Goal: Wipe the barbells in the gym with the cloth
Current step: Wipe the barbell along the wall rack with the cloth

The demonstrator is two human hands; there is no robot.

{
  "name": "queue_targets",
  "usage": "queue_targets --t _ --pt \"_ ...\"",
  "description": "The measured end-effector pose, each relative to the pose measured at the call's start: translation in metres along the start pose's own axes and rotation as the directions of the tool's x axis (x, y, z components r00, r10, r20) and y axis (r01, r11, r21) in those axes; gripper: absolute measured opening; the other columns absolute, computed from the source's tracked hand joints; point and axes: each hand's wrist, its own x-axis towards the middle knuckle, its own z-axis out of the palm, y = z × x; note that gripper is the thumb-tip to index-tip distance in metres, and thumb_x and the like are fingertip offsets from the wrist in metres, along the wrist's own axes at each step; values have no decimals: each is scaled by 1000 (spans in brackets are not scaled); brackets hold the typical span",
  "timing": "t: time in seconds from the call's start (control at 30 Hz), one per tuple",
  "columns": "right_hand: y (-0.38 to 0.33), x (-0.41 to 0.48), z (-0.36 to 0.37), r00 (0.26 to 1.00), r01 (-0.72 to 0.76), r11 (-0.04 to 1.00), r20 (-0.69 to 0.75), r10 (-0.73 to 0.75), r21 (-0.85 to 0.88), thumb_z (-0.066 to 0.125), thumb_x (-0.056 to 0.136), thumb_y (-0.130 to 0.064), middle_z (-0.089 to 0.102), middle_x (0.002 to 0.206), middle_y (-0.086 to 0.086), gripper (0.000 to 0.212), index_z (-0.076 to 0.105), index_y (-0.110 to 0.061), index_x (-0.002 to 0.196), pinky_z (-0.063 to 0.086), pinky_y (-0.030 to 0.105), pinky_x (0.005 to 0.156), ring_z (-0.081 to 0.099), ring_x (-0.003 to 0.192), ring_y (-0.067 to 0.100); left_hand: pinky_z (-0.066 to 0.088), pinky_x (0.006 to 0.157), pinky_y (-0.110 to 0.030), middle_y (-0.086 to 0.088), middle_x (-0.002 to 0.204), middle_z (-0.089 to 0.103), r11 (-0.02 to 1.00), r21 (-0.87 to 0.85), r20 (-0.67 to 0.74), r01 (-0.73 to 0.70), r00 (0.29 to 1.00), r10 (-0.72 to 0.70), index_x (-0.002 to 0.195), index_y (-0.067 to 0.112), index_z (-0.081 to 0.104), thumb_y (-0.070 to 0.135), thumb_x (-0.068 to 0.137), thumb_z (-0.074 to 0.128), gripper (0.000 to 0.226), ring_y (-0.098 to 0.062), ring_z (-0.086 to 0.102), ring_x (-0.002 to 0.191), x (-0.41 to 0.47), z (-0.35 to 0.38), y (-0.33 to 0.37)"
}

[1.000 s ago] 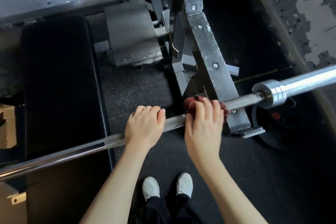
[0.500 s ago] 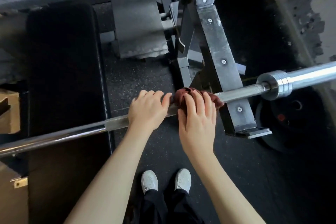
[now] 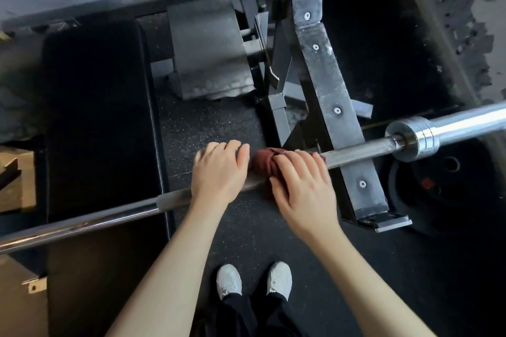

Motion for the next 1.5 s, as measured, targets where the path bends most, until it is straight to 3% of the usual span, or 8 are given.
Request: queue_targets --t 0.23,0.47,0.67,0.8,0.9,1.13,1.33,1.5 --pt "32 24 -6 888 -439 898 -144 437 26 40 87 -26 65 102 7 31 62 -9 100 30 49 108 55 105 32 36 94 -41 6 74 50 996 -90 -90 -9 996 0 77 21 40 45 84 -4 51 -22 50 95 -1 -6 2" --pt "2 5 -1 996 54 998 70 -55 15 50 91 -23 61 120 5 31 61 -10 117 33 42 108 54 113 29 36 71 -37 3 68 46 976 -215 -151 -45 988 13 72 20 37 44 88 7 42 -20 42 80 9 -7 -2" --pt "40 16 -14 919 -375 925 -106 379 56 47 91 -14 59 127 10 30 59 -4 116 29 49 113 47 127 34 38 67 -36 -1 69 55 965 -254 -215 -70 976 14 71 14 48 46 90 6 57 -20 47 79 21 -11 -7" --pt "-4 13 3 988 -154 985 -17 156 83 50 90 -18 60 128 9 30 62 -6 115 33 42 110 48 125 31 40 84 -42 3 72 49 985 -150 -130 -85 989 66 72 20 39 43 88 1 47 -25 48 83 19 -14 -1" --pt "15 20 -8 996 65 998 63 -66 10 55 90 -28 63 124 4 33 63 -10 117 35 39 107 54 117 28 35 96 -38 5 99 65 993 33 -47 -112 992 114 95 21 60 50 88 -2 69 -20 53 106 5 -4 -1" --pt "31 33 -5 888 -426 898 -141 439 111 41 91 -26 57 131 8 36 58 -7 117 24 48 115 39 133 32 38 92 -38 6 117 62 996 -15 77 -88 993 89 115 22 58 46 91 5 63 -19 46 116 23 -12 -2" --pt "6 36 1 999 -44 999 33 43 15 47 93 -30 60 127 1 33 58 -15 120 21 31 112 47 125 24 34 95 -39 0 104 63 998 -7 36 -55 998 55 96 21 51 36 87 2 52 -23 48 106 38 -18 -8" --pt "49 52 -7 913 -393 919 -104 394 30 34 92 -33 58 130 6 43 57 -10 120 16 42 119 41 134 28 41 85 -38 4 102 65 990 142 31 -27 999 23 99 23 56 43 75 -16 79 -22 52 103 22 -16 -17"
